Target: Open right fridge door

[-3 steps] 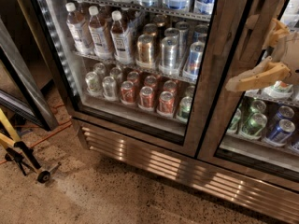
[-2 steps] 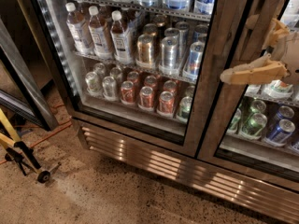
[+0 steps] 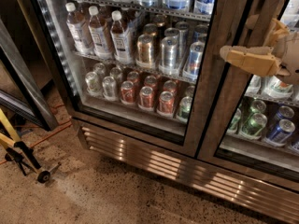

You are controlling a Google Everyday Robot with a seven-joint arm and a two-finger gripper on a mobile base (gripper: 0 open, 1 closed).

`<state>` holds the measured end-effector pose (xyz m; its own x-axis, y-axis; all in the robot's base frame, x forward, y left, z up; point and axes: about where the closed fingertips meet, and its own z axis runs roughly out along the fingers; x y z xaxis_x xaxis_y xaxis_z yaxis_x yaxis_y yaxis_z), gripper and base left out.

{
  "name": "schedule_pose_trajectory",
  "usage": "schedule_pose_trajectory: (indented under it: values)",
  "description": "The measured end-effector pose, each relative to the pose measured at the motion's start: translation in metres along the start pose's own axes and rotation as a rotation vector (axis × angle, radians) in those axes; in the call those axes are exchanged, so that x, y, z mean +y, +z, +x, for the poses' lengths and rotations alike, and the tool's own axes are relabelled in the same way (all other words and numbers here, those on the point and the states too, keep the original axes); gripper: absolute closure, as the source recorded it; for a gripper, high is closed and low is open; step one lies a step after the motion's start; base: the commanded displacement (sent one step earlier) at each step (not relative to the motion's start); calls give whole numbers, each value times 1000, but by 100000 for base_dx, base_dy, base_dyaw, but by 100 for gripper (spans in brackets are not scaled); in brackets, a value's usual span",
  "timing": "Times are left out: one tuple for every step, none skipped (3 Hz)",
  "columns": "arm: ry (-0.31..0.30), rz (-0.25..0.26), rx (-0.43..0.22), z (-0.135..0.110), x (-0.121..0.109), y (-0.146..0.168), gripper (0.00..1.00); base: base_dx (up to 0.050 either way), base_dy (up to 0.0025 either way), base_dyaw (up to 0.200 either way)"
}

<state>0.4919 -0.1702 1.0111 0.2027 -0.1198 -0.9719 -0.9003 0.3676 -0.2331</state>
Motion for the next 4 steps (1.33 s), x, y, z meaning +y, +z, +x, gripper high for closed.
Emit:
schedule_pose_trajectory:
  values:
    - [0, 0, 0, 0, 0, 0, 100, -5000, 0, 0]
    - [0, 0, 0, 0, 0, 0, 100, -1, 1, -19811]
    - [0, -2, 0, 0, 0, 1, 100, 21, -15, -19745]
    - [0, -2, 0, 0, 0, 1, 100, -4999, -4, 30]
